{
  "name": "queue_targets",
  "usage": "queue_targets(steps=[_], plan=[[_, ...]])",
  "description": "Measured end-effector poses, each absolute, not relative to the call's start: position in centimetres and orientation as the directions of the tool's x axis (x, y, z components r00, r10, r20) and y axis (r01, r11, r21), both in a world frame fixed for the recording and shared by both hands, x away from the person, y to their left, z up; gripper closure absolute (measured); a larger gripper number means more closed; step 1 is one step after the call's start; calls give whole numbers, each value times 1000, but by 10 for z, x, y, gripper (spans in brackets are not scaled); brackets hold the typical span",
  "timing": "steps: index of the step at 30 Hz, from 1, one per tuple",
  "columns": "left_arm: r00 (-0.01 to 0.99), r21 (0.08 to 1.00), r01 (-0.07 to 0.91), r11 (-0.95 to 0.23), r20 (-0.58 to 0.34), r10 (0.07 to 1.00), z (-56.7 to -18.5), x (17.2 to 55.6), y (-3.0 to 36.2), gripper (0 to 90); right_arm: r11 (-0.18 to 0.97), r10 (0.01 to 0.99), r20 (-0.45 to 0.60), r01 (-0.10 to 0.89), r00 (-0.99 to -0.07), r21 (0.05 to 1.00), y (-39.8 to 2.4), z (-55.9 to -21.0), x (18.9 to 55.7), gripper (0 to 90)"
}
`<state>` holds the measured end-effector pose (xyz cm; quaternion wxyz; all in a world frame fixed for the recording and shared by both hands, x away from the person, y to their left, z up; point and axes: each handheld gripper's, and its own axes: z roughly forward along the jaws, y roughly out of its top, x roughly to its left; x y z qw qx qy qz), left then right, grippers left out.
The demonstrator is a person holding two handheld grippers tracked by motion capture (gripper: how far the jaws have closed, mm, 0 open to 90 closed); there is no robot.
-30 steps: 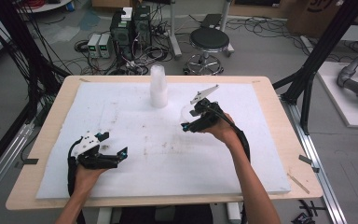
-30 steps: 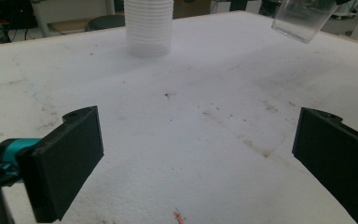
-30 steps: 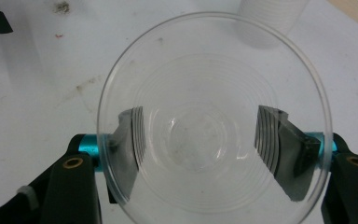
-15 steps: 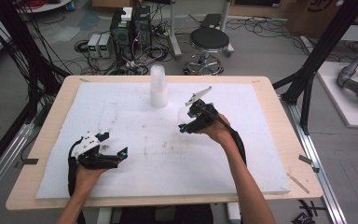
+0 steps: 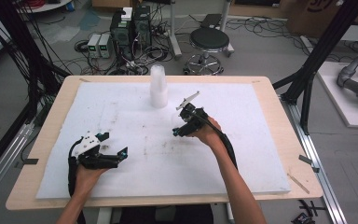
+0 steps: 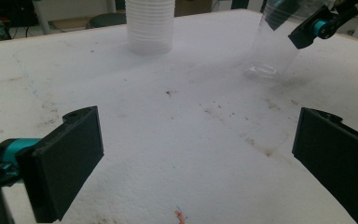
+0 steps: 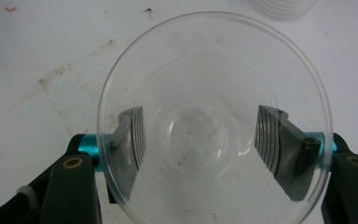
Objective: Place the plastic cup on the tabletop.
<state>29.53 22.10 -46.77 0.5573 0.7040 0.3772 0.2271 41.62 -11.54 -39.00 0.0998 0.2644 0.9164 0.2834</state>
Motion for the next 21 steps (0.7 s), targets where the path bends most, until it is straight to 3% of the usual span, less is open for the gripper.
queue_targets(steps=[15, 21], plan=[[617, 955, 282, -90, -109, 779, -468, 296, 221, 17, 673, 573, -65, 424, -817, 606, -109, -406, 420, 350], [620, 954, 287, -88, -115, 776, -468, 297, 222, 17, 667, 597, -64, 450, -800, 594, -108, -414, 422, 196]])
